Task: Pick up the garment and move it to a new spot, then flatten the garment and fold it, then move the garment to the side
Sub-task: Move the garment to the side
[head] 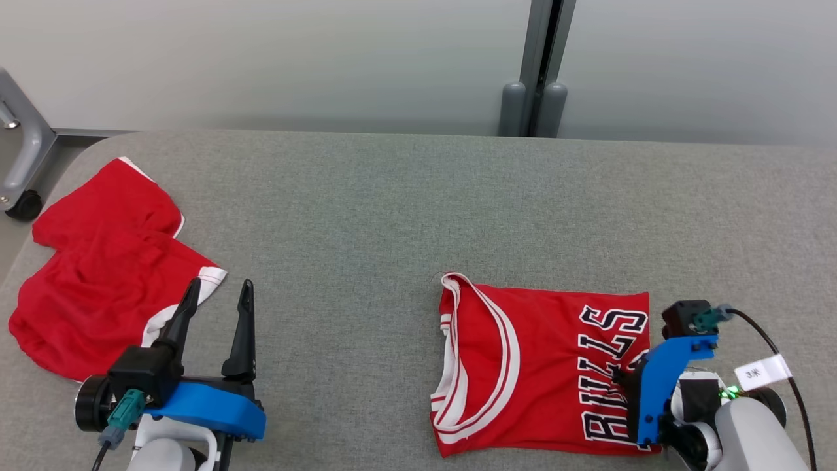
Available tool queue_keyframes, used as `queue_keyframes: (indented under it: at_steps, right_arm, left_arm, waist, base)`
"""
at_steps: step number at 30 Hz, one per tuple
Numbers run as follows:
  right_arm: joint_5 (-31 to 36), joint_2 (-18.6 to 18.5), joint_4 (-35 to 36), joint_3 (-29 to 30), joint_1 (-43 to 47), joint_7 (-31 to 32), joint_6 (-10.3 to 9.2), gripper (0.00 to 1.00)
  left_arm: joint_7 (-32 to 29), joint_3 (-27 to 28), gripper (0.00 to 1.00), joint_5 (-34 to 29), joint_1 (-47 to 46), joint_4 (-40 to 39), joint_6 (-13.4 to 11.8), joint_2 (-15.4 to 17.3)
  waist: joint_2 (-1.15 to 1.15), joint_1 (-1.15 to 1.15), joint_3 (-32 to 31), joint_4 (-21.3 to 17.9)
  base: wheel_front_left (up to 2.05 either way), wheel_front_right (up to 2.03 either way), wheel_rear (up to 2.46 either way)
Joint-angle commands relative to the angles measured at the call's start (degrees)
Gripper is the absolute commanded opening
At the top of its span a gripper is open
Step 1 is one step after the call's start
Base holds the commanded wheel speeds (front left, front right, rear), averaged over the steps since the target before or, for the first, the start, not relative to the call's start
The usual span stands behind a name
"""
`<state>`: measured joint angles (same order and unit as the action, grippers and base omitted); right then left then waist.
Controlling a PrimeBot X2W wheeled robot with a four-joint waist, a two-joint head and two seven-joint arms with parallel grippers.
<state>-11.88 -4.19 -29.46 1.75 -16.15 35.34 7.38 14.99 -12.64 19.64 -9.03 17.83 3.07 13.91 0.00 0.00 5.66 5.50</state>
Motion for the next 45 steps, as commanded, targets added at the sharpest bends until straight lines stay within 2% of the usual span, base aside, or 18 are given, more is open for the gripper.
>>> queue_keyframes:
  at_steps: [1, 4, 12, 15, 19, 23, 31, 38, 45]
  right_arm:
    - [0.72, 0.49, -2.22, -1.48, 1.01, 1.39, 0.19, 0.00]
    - [1.63, -2.78, -0.96, -4.99, -2.11, 1.04, 0.11, 0.00]
    - [-0.21, -17.04, 6.45, -23.02, -16.50, 0.50, 0.08, 0.00]
    - [-1.82, -21.98, 7.75, -27.73, -22.60, 0.59, 0.07, 0.00]
    - [-3.38, -27.69, 8.59, -31.01, -29.44, -0.06, 0.06, 0.00]
    - [-3.72, -31.72, 7.21, -29.65, -33.73, -2.86, 0.08, 0.00]
    - [-1.51, -36.07, 2.18, -23.46, -36.07, -11.46, 0.07, 0.00]
    - [2.48, -35.44, -4.12, -20.68, -38.46, -20.17, 0.07, 0.00]
    - [6.65, -33.68, -10.12, -19.58, -40.48, -26.20, 0.07, 0.00]
  left_arm:
    - [0.26, -0.20, 1.00, -0.25, -0.61, -0.34, 0.22, -0.35]
    - [0.25, -0.29, 1.00, -0.55, -0.66, -0.92, 0.19, -0.59]
    - [0.25, 0.88, 1.00, -0.42, -2.25, -3.57, 0.41, -0.95]
    - [0.24, 1.25, 1.00, -0.94, -3.86, -4.76, 0.77, -1.01]
    - [0.21, 1.51, 1.00, -2.10, -6.65, -6.63, 1.25, -0.59]
    - [0.20, 1.83, 1.00, -3.07, -8.77, -8.46, 1.34, 0.10]
    - [-1.29, 1.71, 1.00, -4.64, -11.21, -11.46, 1.29, 3.17]
    - [-4.25, 1.97, 1.00, -4.80, -11.47, -15.42, 1.02, 5.43]
    - [-6.09, 1.68, 1.00, -4.70, -10.92, -17.68, 0.91, 6.59]
  waist:
    - [0.00, 0.00, 0.09, -0.15]
    - [0.00, 0.00, 0.64, -0.69]
    - [0.00, 0.00, 6.10, -5.29]
    - [0.00, 0.00, 9.18, -7.39]
    - [0.00, 0.00, 13.46, -10.41]
    - [0.00, 0.00, 16.93, -13.80]
    - [0.00, 0.00, 21.40, -19.91]
    - [0.00, 0.00, 23.71, -23.44]
    - [0.00, 0.00, 24.53, -23.99]
  base:
    - [0.00, 0.00, 0.00]
    - [0.00, 0.00, 0.00]
    - [0.00, 0.00, 0.00]
    - [0.00, 0.00, 0.00]
    - [0.00, 0.00, 0.00]
    - [0.00, 0.00, 0.00]
    - [0.00, 0.00, 0.00]
    - [0.00, 0.00, 0.00]
    - [0.00, 0.00, 0.00]
